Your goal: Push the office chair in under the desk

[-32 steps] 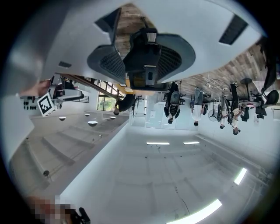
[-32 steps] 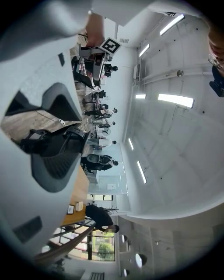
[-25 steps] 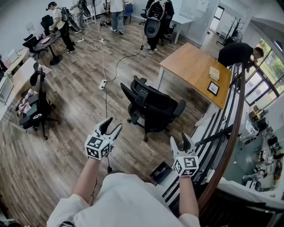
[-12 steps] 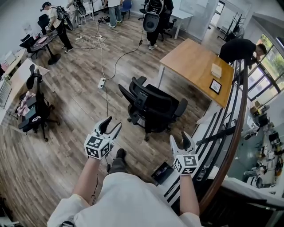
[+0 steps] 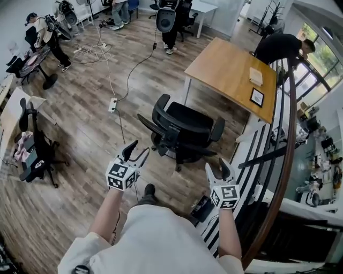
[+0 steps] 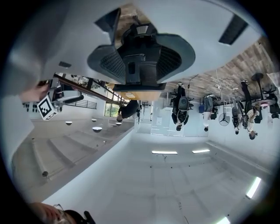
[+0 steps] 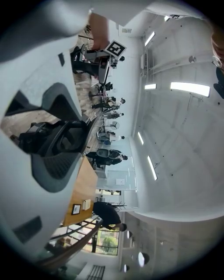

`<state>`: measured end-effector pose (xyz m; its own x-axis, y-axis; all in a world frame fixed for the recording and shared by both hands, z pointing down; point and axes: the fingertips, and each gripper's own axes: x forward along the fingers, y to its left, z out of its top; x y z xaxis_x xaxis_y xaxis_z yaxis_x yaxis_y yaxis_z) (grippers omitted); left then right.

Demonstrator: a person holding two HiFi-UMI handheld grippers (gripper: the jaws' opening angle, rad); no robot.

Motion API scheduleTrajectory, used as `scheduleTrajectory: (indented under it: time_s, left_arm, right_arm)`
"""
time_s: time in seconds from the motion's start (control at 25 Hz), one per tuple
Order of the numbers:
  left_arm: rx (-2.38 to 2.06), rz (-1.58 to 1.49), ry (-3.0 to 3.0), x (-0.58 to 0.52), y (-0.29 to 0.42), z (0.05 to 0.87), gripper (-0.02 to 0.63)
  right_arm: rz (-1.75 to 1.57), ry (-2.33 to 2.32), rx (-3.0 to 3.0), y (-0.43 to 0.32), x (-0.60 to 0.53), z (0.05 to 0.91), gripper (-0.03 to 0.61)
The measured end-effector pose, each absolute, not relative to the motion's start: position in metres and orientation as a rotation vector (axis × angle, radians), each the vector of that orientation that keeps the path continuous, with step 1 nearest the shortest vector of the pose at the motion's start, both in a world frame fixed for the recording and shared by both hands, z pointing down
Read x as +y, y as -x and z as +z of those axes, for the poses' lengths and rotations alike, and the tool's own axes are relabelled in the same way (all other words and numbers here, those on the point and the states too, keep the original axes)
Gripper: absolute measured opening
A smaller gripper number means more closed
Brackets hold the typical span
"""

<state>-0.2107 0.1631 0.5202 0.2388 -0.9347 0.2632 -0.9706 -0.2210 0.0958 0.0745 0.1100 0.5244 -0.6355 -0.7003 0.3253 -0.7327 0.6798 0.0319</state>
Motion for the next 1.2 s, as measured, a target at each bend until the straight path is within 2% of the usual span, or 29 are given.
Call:
scheduleTrajectory:
  time_s: [0.6, 1.2]
  left_arm:
    - [-1.336, 0.576, -2.495, 0.047, 0.251, 0.593, 0.216]
    - [-1.134, 1.281, -2.626, -0.005, 0.264, 0.679, 0.245]
  right_arm:
    - [0.227, -1.209, -2.34, -0.017, 0.044, 0.585, 0.212]
    - [0.211, -0.962, -2.126, -0.012, 0.024, 0.675, 0.212]
